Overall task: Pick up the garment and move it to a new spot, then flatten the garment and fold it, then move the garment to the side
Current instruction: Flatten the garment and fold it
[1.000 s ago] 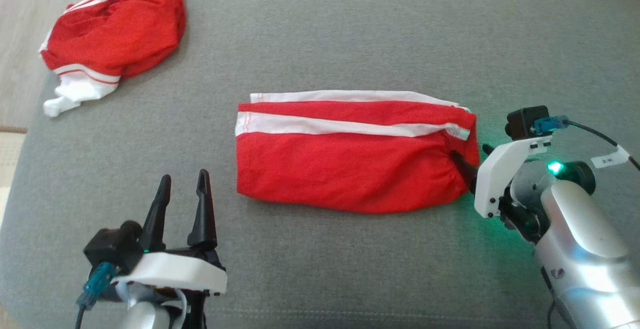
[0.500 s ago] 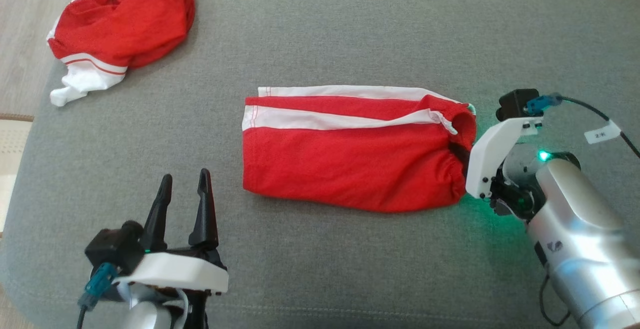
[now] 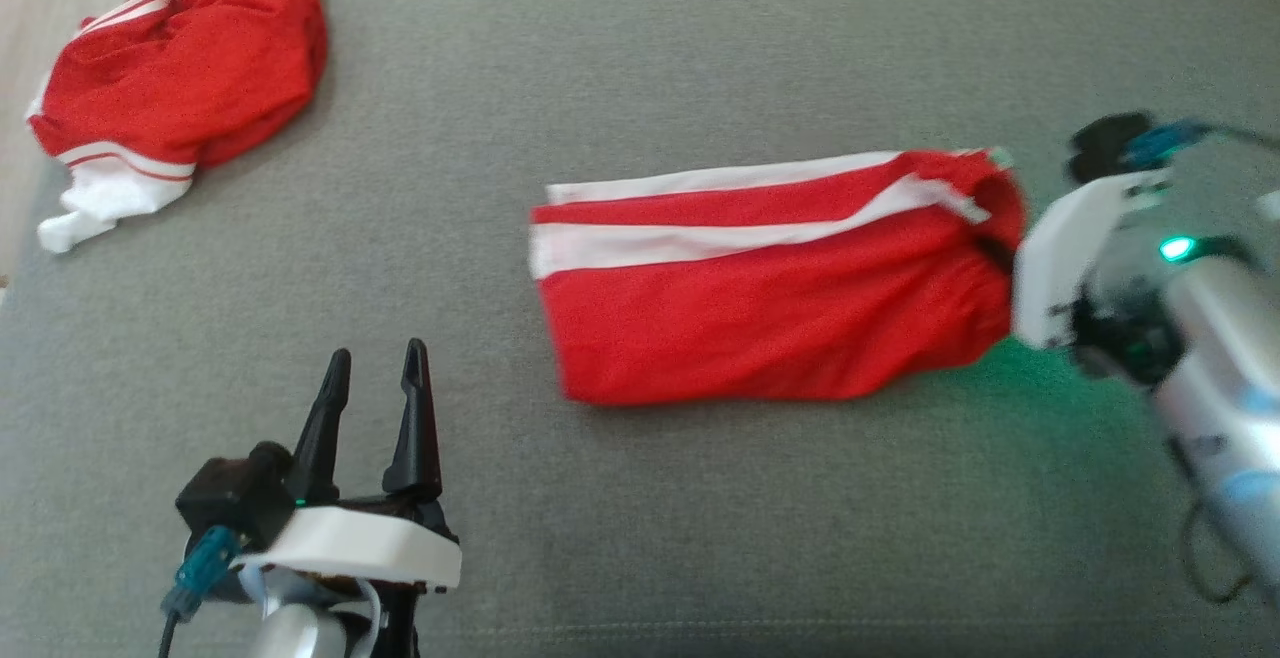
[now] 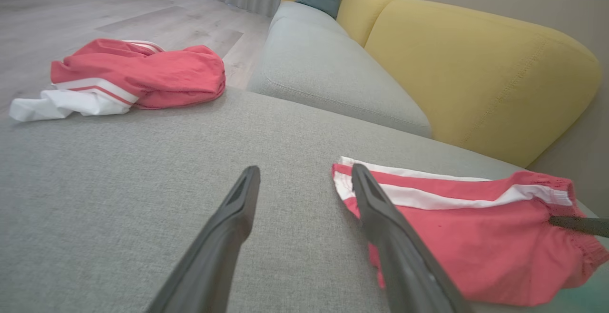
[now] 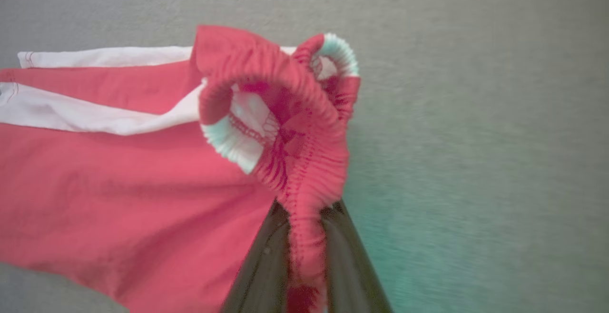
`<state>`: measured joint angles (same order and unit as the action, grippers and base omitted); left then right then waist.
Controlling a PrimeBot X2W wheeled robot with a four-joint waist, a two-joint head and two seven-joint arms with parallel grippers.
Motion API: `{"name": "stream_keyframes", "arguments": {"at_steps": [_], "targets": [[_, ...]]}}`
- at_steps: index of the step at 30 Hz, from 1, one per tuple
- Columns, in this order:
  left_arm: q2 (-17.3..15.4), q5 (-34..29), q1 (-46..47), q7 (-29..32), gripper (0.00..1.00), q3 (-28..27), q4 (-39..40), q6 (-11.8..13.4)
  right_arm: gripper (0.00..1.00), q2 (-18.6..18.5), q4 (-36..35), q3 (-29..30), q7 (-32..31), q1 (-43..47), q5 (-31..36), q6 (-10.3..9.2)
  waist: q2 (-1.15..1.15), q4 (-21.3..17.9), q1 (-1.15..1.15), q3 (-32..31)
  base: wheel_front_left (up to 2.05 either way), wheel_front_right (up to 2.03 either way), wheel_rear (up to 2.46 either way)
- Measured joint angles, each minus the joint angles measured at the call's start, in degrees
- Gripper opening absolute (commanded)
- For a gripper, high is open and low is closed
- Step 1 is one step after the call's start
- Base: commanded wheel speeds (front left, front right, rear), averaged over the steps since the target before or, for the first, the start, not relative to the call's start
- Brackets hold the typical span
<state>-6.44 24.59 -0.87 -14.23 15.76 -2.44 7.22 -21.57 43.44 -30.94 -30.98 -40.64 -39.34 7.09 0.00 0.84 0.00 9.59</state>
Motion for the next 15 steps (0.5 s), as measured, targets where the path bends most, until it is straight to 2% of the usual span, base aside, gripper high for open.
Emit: {"name": "stream_keyframes", "arguments": {"at_steps": [4,7,11,15], "targets": [[-0.02,-0.23,0.01,0.0,1.0,0.07,0.16,-0.01,0.0,-4.7,-1.87,-0.34,-0.79,-1.22,-0.76,0.0,0.0,-1.36,0.0,0.09,0.0,0.0,0.0],[-0.08,-0.24,0.01,0.0,1.0,0.11,0.38,-0.16,0.0,-6.67,-3.1,-0.4,-0.89,-1.32,-1.34,0.0,0.0,-2.23,0.0,0.24,0.0,0.0,0.0],[-0.13,-0.24,0.08,0.0,1.0,0.14,0.52,-0.16,0.0,-6.52,-4.67,-0.53,-0.87,-1.3,-2.8,0.0,0.0,-3.16,0.0,0.35,0.0,0.0,0.0],[-0.32,-0.33,0.29,0.0,1.0,0.16,0.52,-0.15,0.0,-4.07,-7.34,-1.99,-1.21,-0.92,-5.53,0.0,0.0,-3.56,0.0,0.09,0.0,0.0,0.0]]}}
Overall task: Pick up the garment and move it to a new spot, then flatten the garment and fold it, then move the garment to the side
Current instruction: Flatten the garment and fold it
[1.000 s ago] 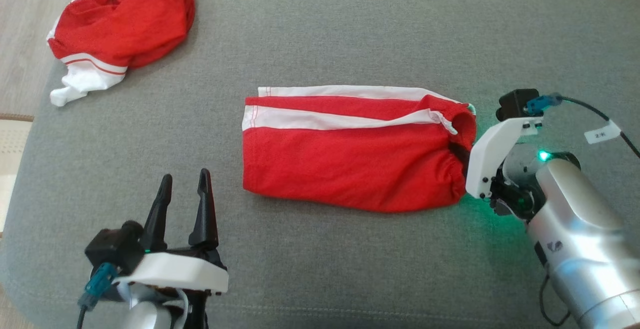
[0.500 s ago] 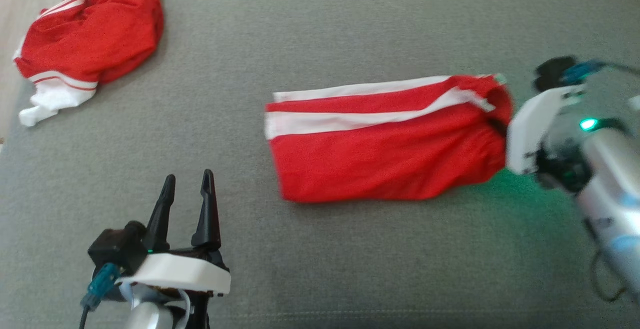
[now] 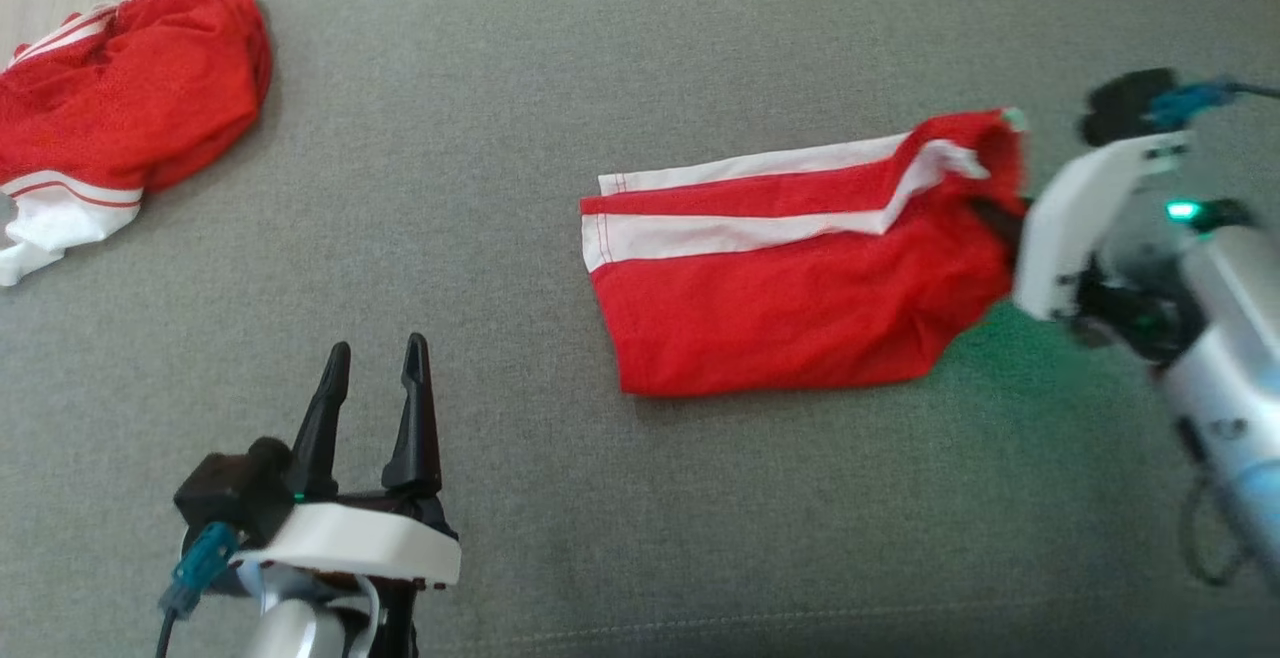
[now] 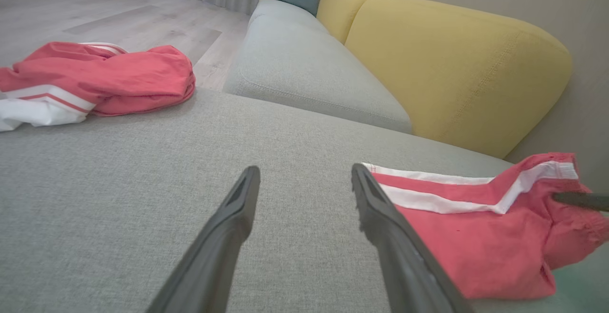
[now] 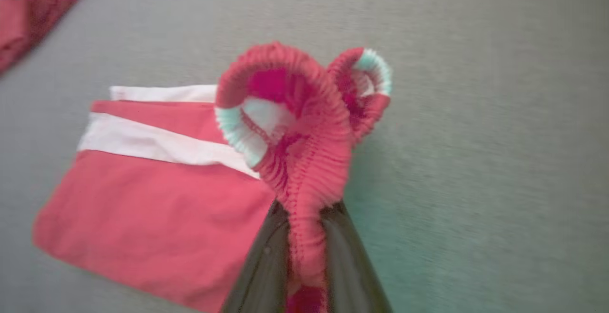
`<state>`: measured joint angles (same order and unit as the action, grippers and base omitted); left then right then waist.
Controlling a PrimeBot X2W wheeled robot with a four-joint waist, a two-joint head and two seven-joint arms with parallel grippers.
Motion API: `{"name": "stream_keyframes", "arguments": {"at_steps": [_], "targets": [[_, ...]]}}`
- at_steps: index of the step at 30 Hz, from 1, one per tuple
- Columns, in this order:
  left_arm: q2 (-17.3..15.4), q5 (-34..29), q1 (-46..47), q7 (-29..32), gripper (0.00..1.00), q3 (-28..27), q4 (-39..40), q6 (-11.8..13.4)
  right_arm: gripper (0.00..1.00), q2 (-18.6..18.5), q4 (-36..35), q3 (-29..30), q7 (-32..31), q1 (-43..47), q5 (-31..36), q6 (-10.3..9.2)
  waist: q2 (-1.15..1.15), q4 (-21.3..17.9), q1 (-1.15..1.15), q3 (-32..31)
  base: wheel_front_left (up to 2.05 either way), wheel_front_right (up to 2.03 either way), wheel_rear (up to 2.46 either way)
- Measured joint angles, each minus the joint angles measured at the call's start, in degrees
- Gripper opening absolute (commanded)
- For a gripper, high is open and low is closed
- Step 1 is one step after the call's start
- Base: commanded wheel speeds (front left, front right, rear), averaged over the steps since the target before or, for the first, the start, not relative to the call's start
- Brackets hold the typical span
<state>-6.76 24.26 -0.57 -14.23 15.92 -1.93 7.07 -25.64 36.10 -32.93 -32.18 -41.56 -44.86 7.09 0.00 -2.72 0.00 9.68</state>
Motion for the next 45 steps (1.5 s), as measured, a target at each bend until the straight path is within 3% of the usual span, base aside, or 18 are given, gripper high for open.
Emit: {"name": "stream_keyframes", "arguments": {"at_steps": [6,13,24,25,26,27,38,45], "targets": [[-0.14,0.0,0.09,0.02,1.0,0.26,-0.03,0.02,0.0,5.75,-3.22,-0.97,-0.66,0.83,-5.86,0.0,0.0,0.71,0.0,-0.61,0.0,0.0,0.0],[-0.13,0.01,0.09,0.03,1.0,0.6,-0.14,0.09,0.0,10.99,-3.24,-4.11,0.55,1.68,-7.58,0.0,0.0,3.04,0.0,-1.48,0.0,0.0,0.0],[0.1,0.04,0.08,0.03,1.0,1.66,-0.71,0.07,0.0,16.79,5.38,-7.17,4.98,1.17,-6.94,0.0,0.0,6.98,0.0,-1.63,0.0,0.0,0.0],[0.11,0.04,0.08,0.03,1.0,1.67,-0.87,0.07,0.23,17.27,6.16,-7.16,5.59,0.94,-6.93,0.0,0.0,7.18,0.0,-1.63,0.0,0.0,0.0],[0.12,0.04,0.08,0.03,1.0,1.67,-1.09,0.05,0.53,17.64,6.91,-7.17,6.09,0.77,-6.93,0.0,0.0,7.35,0.0,-1.64,0.0,0.0,0.0],[0.13,0.04,0.08,0.02,1.0,1.68,-1.23,0.04,0.98,17.98,7.55,-7.23,6.58,0.69,-6.93,0.0,0.0,7.47,0.0,-1.65,0.0,0.0,0.0],[0.15,0.18,0.08,0.02,1.0,1.66,-1.77,0.0,1.0,19.72,7.28,-8.84,12.67,-1.0,-8.82,0.0,0.0,6.63,0.0,-1.97,0.0,0.0,0.0],[0.07,0.16,0.08,0.01,1.0,1.54,-1.76,0.0,1.0,18.19,5.13,-9.14,22.93,-1.4,-6.31,0.0,0.0,5.04,0.0,-2.33,0.0,0.0,0.0]]}}
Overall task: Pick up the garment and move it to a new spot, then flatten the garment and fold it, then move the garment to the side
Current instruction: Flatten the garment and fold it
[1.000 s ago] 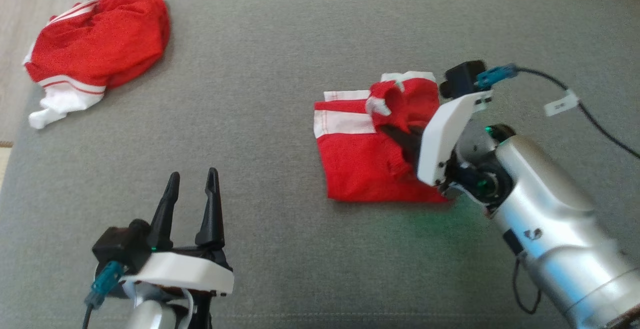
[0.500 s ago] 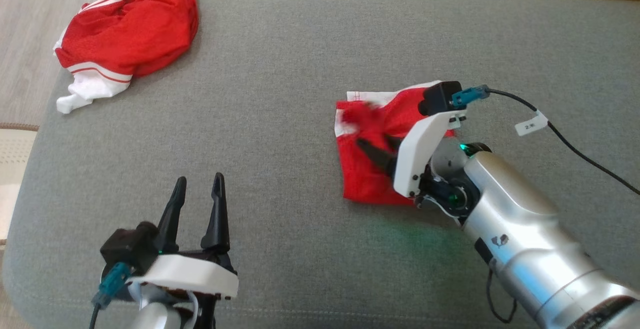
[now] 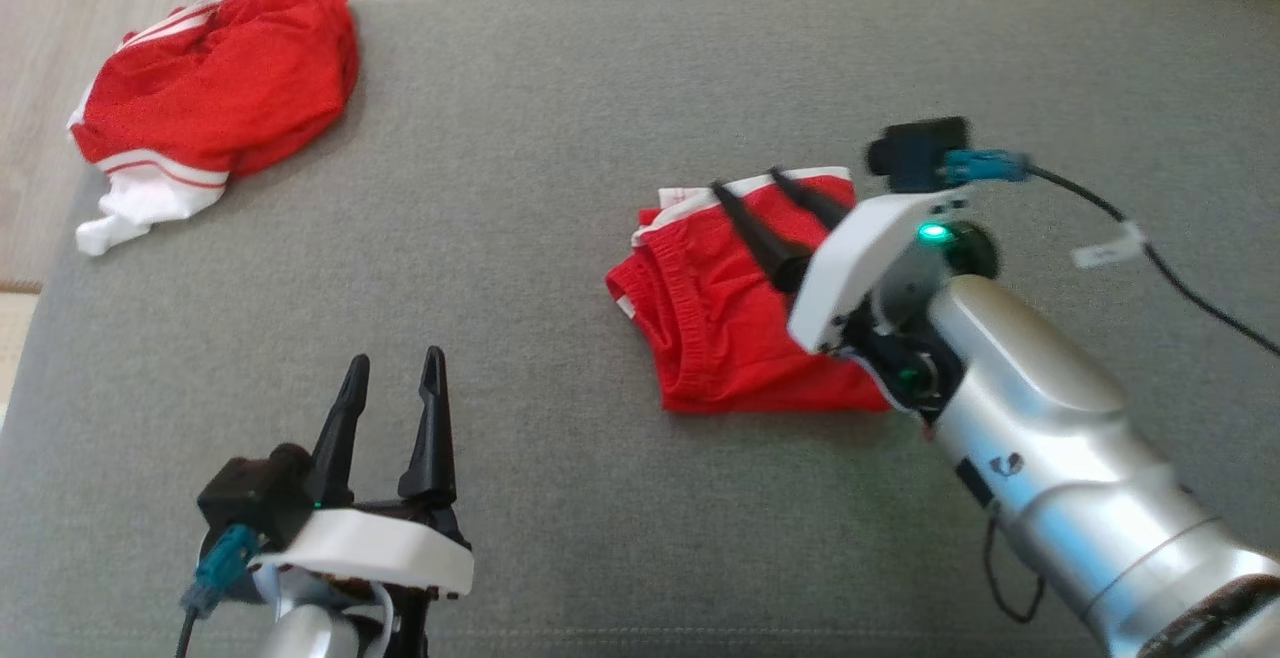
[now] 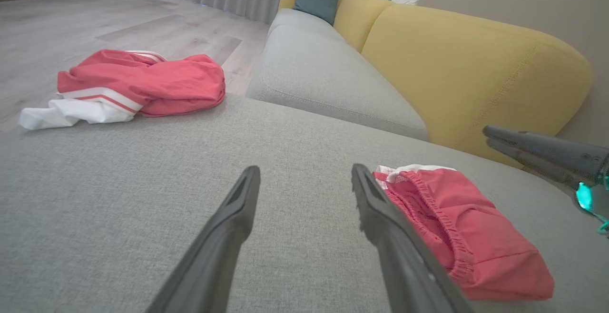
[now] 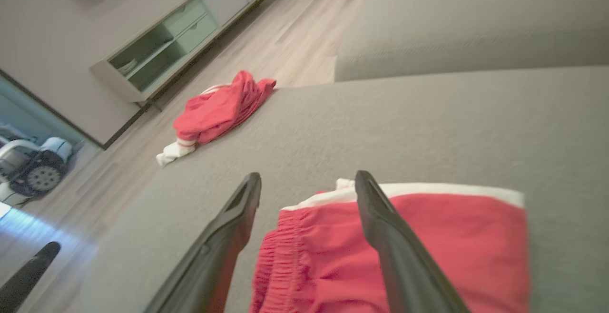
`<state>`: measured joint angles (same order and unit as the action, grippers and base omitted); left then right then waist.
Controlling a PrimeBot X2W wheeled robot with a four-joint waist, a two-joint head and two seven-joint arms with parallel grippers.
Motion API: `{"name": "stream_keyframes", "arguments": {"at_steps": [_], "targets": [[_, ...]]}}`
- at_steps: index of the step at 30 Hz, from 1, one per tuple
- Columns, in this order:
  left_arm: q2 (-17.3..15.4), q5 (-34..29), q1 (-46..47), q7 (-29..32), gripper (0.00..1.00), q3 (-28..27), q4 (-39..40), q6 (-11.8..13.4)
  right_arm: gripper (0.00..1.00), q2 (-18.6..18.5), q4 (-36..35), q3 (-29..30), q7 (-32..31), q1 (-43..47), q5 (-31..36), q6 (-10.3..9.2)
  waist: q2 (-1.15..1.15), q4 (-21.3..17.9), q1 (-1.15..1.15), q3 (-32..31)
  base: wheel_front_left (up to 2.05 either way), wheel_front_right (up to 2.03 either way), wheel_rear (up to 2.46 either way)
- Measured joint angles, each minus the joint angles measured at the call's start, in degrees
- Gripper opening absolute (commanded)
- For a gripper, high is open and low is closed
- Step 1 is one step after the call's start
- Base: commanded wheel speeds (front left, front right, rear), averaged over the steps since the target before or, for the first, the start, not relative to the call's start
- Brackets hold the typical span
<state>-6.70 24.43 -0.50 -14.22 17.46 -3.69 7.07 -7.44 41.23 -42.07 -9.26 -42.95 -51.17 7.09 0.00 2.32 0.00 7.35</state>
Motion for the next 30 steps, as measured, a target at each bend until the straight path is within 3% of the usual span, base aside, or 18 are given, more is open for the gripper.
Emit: {"name": "stream_keyframes", "arguments": {"at_steps": [7,12,18,24,27,30], "targets": [[-0.04,0.0,0.01,0.0,1.0,-1.29,-0.03,0.58,1.0,-2.2,1.1,2.94,14.32,0.14,8.35,0.0,0.0,-1.84,0.0,-1.43,0.0,0.0,0.0],[-0.03,-0.08,-0.34,-0.05,1.0,-1.86,-0.08,1.09,1.0,-1.69,2.22,9.37,21.83,3.34,15.21,0.0,0.0,-3.27,0.0,-3.16,0.0,0.0,0.0],[0.08,-0.9,-2.09,-0.07,1.0,-3.53,0.18,1.57,1.0,0.76,-0.91,21.39,23.47,12.95,24.61,0.0,0.0,-4.66,0.0,-5.14,0.0,0.0,0.0],[0.86,-2.63,-5.47,-0.07,1.0,-4.23,0.43,1.59,1.0,3.26,-12.66,34.75,23.61,23.89,35.99,0.0,0.0,-5.17,0.0,-6.75,0.0,0.0,0.0],[1.25,-2.91,-6.73,-0.07,1.0,-5.09,0.49,1.56,1.0,3.71,-16.86,37.24,23.64,29.41,39.85,0.0,0.0,-5.22,0.0,-7.16,0.0,0.0,0.0],[1.43,-3.7,-7.64,-0.07,1.0,-5.5,0.62,1.47,1.0,4.05,-20.75,36.26,23.64,33.96,38.95,0.0,0.0,-5.22,0.0,-7.43,0.0,0.0,0.0]]}}
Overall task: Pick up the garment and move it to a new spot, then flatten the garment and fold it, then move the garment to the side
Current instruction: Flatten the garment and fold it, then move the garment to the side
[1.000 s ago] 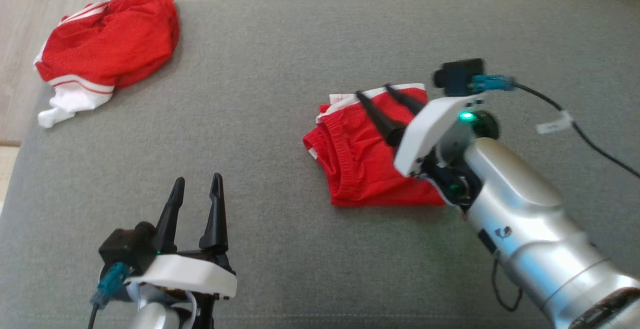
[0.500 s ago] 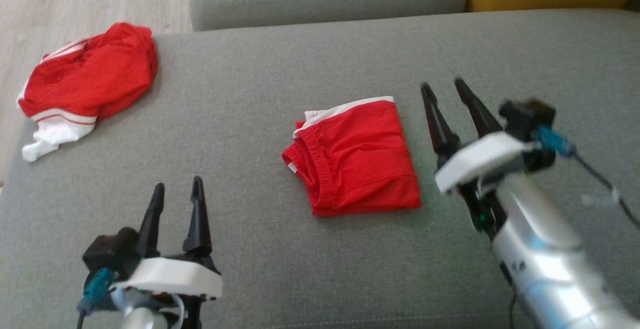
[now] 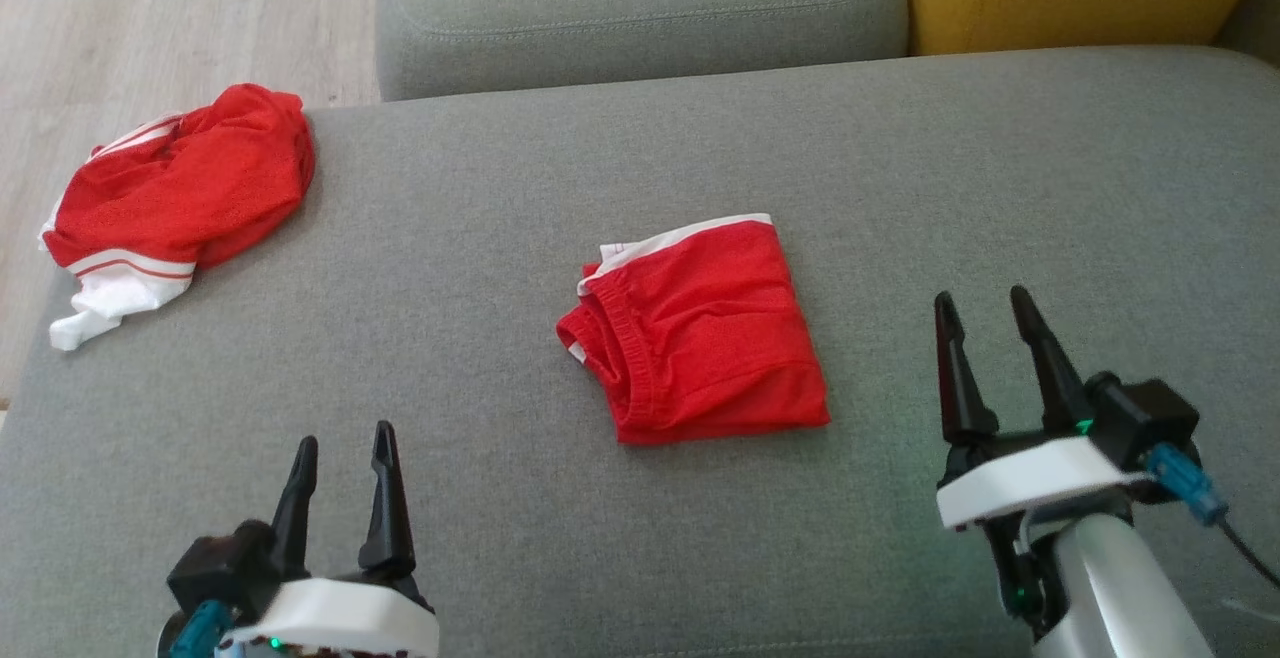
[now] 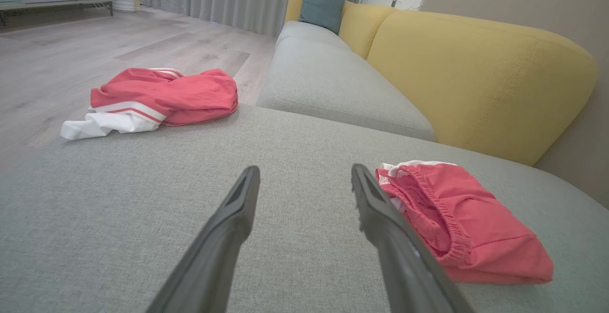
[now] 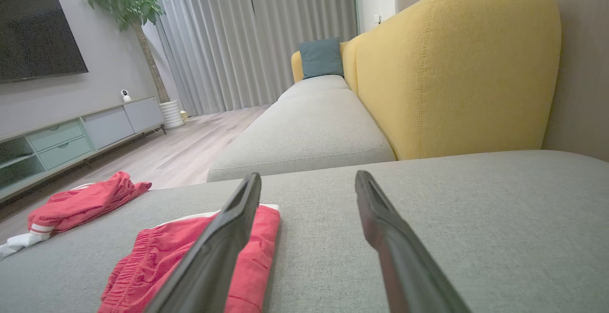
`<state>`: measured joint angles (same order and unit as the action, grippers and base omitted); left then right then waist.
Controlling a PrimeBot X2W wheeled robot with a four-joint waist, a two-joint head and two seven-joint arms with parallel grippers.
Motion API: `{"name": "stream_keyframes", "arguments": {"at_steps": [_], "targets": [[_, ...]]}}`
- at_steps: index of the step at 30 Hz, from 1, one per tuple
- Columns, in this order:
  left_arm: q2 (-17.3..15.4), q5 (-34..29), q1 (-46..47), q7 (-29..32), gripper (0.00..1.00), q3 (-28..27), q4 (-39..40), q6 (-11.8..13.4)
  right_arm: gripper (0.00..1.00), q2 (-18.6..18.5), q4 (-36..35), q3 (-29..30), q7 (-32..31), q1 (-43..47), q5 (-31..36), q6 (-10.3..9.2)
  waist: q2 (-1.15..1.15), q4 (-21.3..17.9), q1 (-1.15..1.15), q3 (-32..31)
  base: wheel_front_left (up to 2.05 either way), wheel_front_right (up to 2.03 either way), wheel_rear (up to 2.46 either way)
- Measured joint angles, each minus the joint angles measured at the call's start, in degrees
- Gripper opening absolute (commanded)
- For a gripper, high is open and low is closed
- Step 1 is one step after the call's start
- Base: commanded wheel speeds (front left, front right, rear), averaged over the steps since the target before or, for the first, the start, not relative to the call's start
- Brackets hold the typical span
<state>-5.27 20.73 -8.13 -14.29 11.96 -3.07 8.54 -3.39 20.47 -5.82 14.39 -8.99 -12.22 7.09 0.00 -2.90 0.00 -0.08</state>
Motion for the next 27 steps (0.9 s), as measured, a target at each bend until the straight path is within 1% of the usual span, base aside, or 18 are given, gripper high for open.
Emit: {"name": "stream_keyframes", "arguments": {"at_steps": [7,18,27], "targets": [[0.57,-0.57,-0.12,0.0,1.0,-0.51,-0.01,-0.82,1.0,0.41,-2.99,-0.45,-0.05,1.51,-0.87,0.0,0.0,0.07,0.0,-0.14,0.0,0.0,0.0],[1.27,-1.6,-0.12,0.0,1.0,-1.46,-0.32,-1.55,1.0,0.41,-4.12,-0.42,-0.83,1.54,-0.87,0.0,0.0,0.33,0.0,0.08,0.0,0.0,0.0],[1.65,-2.46,-0.1,0.0,1.0,-1.75,-0.43,-2.05,1.0,0.42,-3.94,0.07,-2.82,1.57,-0.37,0.0,0.0,0.42,0.0,0.38,0.0,0.0,0.0]]}}
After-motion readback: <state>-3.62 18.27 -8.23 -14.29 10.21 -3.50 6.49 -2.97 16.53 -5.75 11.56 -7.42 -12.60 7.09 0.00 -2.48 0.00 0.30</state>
